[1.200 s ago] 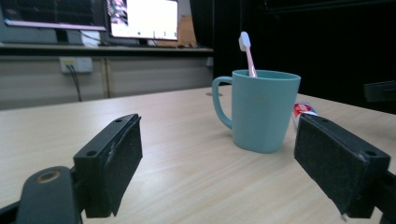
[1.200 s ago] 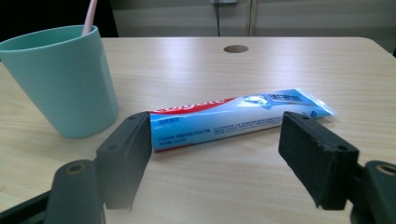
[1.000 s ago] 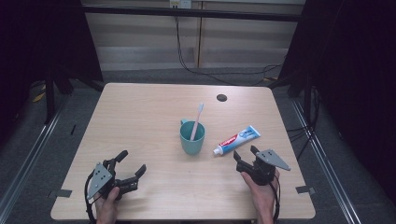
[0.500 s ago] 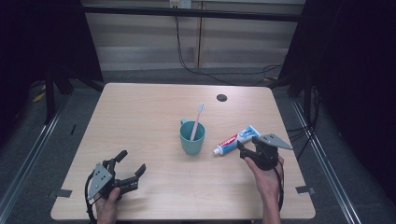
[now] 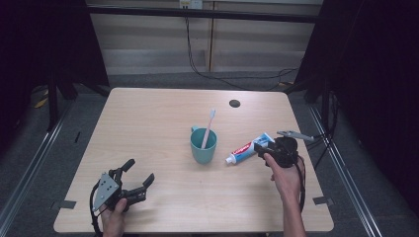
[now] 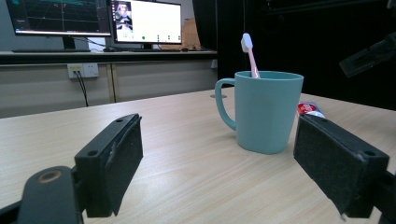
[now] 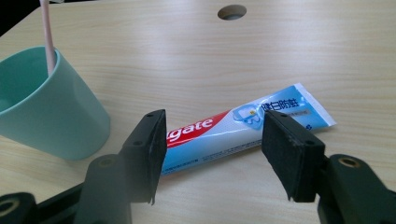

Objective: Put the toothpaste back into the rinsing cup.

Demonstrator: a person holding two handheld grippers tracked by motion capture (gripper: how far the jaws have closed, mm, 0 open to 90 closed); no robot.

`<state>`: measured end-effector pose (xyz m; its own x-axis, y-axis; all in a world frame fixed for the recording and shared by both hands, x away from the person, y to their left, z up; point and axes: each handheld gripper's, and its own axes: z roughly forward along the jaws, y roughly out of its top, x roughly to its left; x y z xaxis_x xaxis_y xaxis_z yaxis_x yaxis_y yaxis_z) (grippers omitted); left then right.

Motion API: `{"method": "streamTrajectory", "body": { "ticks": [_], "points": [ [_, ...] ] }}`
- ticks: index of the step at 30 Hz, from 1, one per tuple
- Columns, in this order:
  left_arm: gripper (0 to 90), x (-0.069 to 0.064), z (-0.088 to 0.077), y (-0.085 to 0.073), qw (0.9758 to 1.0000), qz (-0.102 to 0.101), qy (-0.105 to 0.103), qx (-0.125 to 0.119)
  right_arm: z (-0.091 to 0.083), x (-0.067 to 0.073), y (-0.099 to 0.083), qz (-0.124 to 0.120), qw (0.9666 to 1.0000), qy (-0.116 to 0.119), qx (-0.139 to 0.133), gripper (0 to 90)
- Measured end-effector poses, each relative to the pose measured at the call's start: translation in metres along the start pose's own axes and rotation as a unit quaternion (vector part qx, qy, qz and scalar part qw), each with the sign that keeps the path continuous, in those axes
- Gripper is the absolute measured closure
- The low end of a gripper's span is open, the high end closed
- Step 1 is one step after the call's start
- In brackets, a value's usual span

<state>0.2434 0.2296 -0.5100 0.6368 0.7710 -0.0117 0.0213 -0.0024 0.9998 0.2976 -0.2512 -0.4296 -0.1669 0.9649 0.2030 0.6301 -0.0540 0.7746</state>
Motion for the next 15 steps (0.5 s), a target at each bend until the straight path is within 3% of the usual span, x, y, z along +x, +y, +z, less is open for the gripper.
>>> {"method": "streamTrajectory", "body": {
  "ticks": [11,15],
  "points": [
    [15.8,0.0,0.0,0.0,1.0,0.0,-0.001,0.0,0.015,-0.003,0.022,0.022,0.9973,-0.017,0.068,34.0],
    [15.7,0.0,0.0,0.0,1.0,0.0,-0.001,0.0,0.029,-0.005,0.024,0.04,0.9928,-0.017,0.111,28.4]
  ]
}}
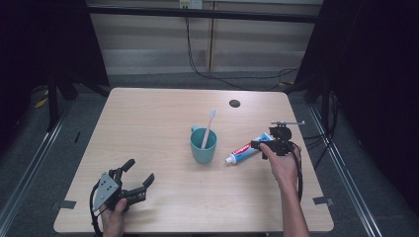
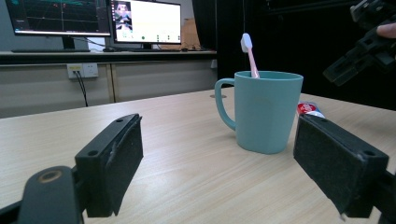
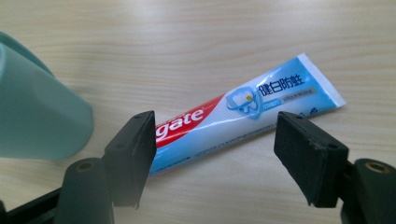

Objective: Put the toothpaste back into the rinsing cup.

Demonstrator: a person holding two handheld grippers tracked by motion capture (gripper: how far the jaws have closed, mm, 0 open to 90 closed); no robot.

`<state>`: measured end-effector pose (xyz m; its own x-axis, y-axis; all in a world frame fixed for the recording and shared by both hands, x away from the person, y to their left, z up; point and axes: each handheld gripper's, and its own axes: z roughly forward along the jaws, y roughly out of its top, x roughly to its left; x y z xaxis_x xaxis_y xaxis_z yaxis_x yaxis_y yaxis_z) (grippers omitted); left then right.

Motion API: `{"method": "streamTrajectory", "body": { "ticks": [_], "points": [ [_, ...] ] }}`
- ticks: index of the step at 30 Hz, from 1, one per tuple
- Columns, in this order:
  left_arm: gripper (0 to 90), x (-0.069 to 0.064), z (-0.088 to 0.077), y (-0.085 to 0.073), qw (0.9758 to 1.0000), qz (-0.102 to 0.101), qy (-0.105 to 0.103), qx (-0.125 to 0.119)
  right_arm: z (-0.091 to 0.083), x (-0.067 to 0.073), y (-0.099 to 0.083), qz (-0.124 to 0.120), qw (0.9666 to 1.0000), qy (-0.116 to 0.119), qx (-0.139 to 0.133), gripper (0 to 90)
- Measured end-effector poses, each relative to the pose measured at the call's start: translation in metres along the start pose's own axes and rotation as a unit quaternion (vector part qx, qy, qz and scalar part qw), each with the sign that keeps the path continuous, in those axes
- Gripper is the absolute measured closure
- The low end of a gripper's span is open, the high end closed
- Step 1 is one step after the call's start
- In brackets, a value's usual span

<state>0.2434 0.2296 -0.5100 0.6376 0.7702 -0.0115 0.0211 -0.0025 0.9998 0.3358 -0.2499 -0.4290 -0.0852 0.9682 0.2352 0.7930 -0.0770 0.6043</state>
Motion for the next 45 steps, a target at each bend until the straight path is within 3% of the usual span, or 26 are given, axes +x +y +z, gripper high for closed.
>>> {"method": "streamTrajectory", "body": {
  "ticks": [5,8,14,20,27,29,33,45],
  "points": [
    [15.8,0.0,0.0,0.0,1.0,0.0,0.0,0.0,0.013,0.001,0.007,0.015,0.9994,-0.004,0.029,20.6],
    [15.7,0.0,0.0,0.0,1.0,0.0,0.0,0.0,0.017,0.001,0.011,0.032,0.9985,-0.007,0.044,21.3],
    [15.8,0.0,0.0,0.0,1.0,0.0,0.001,0.0,0.026,-0.001,0.016,0.041,0.9959,-0.036,0.073,20.8],
    [15.8,0.0,0.0,0.0,1.0,0.0,0.001,0.0,0.036,-0.002,0.017,0.05,0.9931,-0.039,0.098,21.9],
    [15.8,0.0,0.0,0.0,1.0,0.0,0.001,0.0,0.042,0.003,0.022,0.043,0.9913,-0.046,0.116,20.8],
    [15.8,0.0,0.0,0.0,1.0,-0.001,0.001,-0.001,0.048,0.004,0.022,0.049,0.9892,-0.051,0.128,16.9],
    [15.8,0.0,0.0,0.0,1.0,0.0,0.001,0.0,0.053,0.007,0.021,0.055,0.9875,-0.062,0.134,14.1],
    [15.8,0.0,0.0,0.0,1.0,0.0,0.001,0.0,0.062,0.004,0.022,0.071,0.9858,-0.063,0.138,13.2]
  ]
}}
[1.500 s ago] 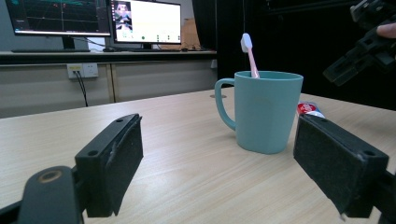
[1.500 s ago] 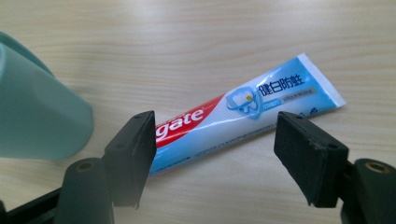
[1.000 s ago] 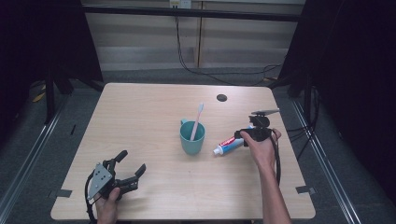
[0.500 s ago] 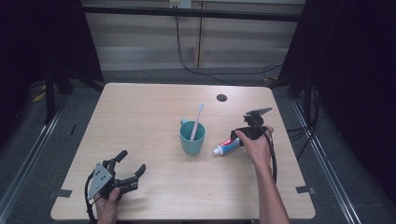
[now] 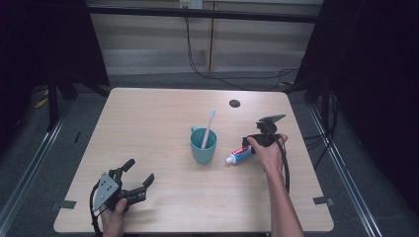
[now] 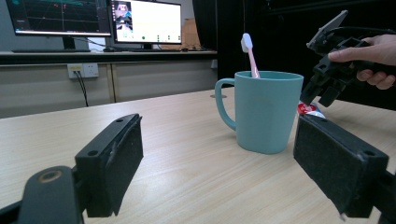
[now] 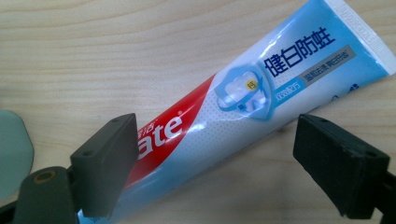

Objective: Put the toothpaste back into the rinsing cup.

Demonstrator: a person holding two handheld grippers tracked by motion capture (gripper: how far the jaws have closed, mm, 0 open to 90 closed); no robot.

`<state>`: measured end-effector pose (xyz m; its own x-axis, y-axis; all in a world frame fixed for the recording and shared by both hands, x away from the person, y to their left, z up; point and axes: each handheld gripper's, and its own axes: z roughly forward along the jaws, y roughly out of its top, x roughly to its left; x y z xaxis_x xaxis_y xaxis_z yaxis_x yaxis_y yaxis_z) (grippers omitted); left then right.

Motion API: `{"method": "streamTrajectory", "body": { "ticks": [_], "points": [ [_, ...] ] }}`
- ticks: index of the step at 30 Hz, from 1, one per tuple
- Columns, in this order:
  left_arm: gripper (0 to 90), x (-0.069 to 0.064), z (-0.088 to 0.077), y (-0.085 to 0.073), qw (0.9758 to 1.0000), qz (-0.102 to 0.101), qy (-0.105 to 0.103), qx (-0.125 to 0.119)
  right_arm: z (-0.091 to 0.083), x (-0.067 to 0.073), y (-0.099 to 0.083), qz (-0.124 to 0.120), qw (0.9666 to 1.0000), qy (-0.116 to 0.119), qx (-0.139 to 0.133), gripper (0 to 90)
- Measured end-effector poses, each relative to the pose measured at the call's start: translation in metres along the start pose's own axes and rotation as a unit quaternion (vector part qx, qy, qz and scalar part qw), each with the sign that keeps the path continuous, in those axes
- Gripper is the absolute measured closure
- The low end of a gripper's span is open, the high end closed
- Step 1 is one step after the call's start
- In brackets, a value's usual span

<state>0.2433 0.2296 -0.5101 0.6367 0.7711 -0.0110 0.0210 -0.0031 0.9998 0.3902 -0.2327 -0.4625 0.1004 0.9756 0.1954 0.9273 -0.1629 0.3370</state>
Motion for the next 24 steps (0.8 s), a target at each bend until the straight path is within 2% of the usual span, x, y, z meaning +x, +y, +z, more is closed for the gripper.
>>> {"method": "streamTrajectory", "body": {
  "ticks": [7,8,12,19,24],
  "points": [
    [15.8,0.0,0.0,0.0,1.0,0.0,0.0,0.0,0.003,0.004,0.001,-0.004,1.0,-0.002,0.001,13.0],
    [15.9,0.0,0.0,0.0,1.0,0.0,0.0,0.0,0.004,0.006,0.004,-0.014,0.9998,-0.009,0.004,13.0],
    [15.9,0.0,0.0,0.0,1.0,-0.001,0.001,-0.001,0.005,0.008,0.008,-0.02,0.9995,-0.021,0.014,13.3],
    [15.9,0.0,0.0,0.0,1.0,-0.001,0.001,-0.001,0.008,0.013,0.009,-0.02,0.9988,-0.04,0.017,13.0],
    [15.9,0.0,0.0,0.0,1.0,-0.001,0.001,-0.001,0.008,0.01,0.01,-0.022,0.9986,-0.038,0.029,13.2]
  ]
}}
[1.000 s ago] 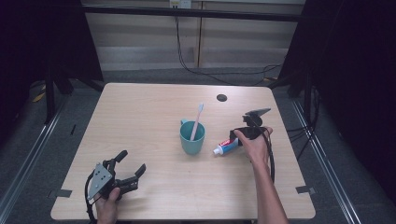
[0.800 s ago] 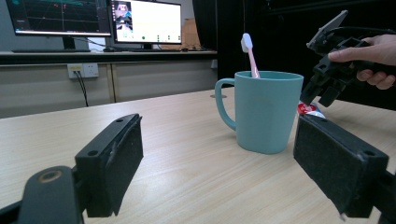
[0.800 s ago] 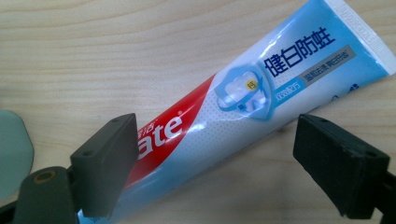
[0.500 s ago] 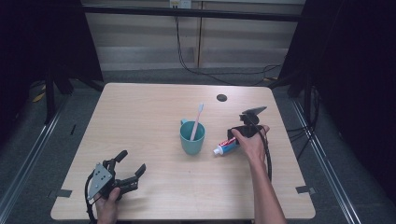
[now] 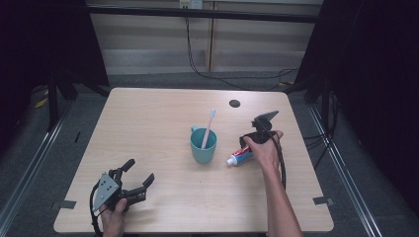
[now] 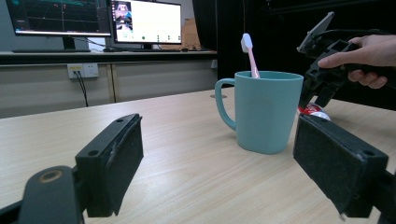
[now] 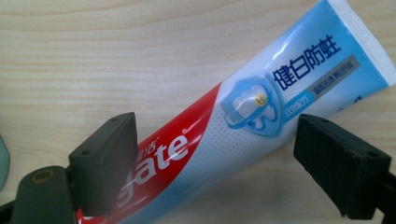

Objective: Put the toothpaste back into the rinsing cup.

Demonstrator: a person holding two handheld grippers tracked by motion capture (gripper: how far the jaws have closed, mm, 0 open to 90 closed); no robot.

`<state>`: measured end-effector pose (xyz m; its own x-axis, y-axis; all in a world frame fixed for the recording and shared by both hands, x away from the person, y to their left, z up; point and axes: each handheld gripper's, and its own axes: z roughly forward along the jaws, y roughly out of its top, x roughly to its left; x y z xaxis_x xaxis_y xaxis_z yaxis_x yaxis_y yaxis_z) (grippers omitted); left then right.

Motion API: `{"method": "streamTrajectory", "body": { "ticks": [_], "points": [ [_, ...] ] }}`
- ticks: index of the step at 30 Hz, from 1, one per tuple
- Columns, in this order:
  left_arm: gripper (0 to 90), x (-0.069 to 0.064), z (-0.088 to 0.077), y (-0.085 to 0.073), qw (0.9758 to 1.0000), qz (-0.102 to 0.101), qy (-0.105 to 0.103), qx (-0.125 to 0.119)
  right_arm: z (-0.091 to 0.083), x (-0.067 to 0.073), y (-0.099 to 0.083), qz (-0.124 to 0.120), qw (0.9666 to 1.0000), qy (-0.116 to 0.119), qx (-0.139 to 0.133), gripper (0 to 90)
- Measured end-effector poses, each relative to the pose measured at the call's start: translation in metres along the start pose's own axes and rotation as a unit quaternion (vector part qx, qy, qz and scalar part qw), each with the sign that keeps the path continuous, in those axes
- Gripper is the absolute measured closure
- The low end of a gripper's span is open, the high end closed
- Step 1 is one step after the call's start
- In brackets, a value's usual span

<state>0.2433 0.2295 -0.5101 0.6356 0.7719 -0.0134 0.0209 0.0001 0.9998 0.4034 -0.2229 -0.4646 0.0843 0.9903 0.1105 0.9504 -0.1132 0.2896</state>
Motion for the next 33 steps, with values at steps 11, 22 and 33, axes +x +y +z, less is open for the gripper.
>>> {"method": "streamTrajectory", "body": {
  "ticks": [11,22,33],
  "points": [
    [15.9,0.0,0.0,0.0,1.0,0.003,-0.005,0.001,-0.004,-0.005,-0.002,-0.041,0.9987,-0.001,0.031,34.4],
    [15.9,0.001,-0.001,0.0,1.0,0.003,-0.005,0.001,-0.003,-0.013,-0.005,-0.075,0.9964,0.014,0.037,38.9],
    [15.9,0.001,-0.001,0.0,0.9999,0.007,-0.007,0.003,-0.003,-0.008,-0.009,-0.117,0.9925,0.002,0.035,55.9]
  ]
}}
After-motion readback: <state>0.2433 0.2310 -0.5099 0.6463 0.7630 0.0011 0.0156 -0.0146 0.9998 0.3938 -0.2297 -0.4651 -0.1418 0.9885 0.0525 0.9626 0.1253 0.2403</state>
